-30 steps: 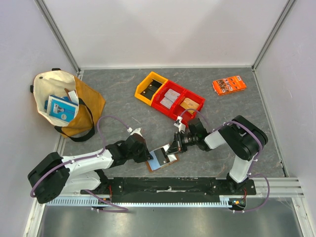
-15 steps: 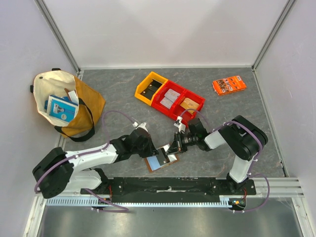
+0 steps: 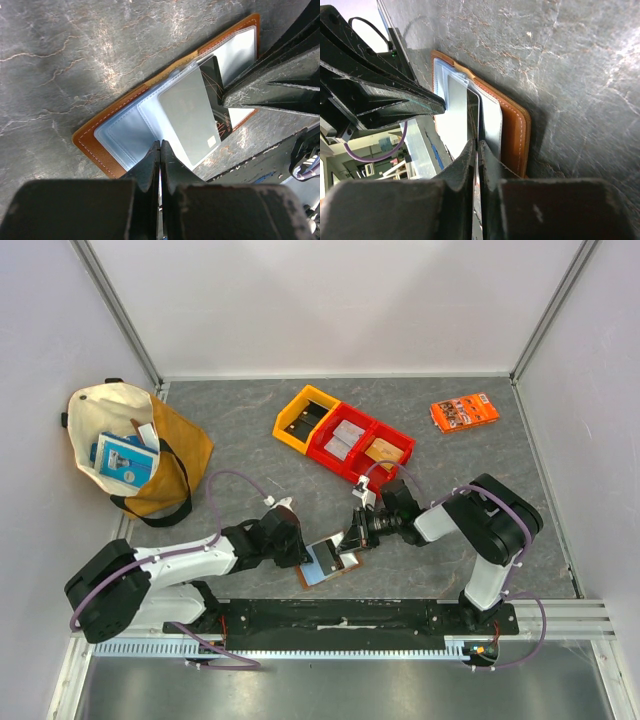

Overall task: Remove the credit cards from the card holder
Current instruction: Remove the credit card from the card holder.

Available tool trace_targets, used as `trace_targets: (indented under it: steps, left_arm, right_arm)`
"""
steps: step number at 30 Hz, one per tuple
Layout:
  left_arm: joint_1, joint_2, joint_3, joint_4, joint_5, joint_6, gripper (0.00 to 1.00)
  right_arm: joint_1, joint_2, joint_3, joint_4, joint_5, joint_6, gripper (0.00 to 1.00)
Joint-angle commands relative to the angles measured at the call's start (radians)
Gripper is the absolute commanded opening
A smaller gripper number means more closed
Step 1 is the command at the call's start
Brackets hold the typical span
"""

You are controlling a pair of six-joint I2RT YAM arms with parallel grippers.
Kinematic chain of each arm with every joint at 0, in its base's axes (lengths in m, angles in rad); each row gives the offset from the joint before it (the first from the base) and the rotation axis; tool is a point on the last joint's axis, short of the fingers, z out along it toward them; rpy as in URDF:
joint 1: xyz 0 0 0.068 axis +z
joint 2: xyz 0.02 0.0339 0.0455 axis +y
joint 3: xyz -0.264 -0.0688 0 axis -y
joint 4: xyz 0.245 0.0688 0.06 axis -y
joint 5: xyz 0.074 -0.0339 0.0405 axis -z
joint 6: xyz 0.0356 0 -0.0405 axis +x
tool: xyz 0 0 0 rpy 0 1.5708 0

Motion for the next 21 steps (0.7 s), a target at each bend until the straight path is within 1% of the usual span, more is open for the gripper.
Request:
trace_targets:
  steps: [1,2,4,11,17,19,21]
  left_arm:
    - [-0.001,0.017,-0.011,-0.05,-0.016,0.02,0.02]
    - [-0.003,0.021,-0.009,-0.049,-0.013,0.022,0.02]
    - [-0.003,0.026,-0.007,-0.049,-0.008,0.025,0.02]
    - [-0.001,0.026,-0.012,-0.05,-0.01,0.025,0.02]
    - [-0.001,0.029,-0.009,-0.049,-0.005,0.028,0.02]
    - [-0.003,0.031,-0.011,-0.049,-0.005,0.03,0.02]
    - [-0.001,0.032,-0.012,-0.05,-0.008,0.03,0.02]
  right_arm:
    - [0.0,-0.011,0.019,-0.018,0.021,-0.019,0.13]
    - [0.0,-0.01,0.019,-0.017,0.021,-0.016,0.18]
    - [0.003,-0.007,0.025,-0.014,0.021,-0.012,0.22]
    - [0.015,0.005,0.041,0.002,0.013,0.001,0.24]
    - [0.03,0.033,0.061,0.023,0.007,0.014,0.2]
    - [0.033,0.044,0.067,0.029,0.006,0.016,0.15]
    - [0.033,0.047,0.067,0.031,0.001,0.013,0.07]
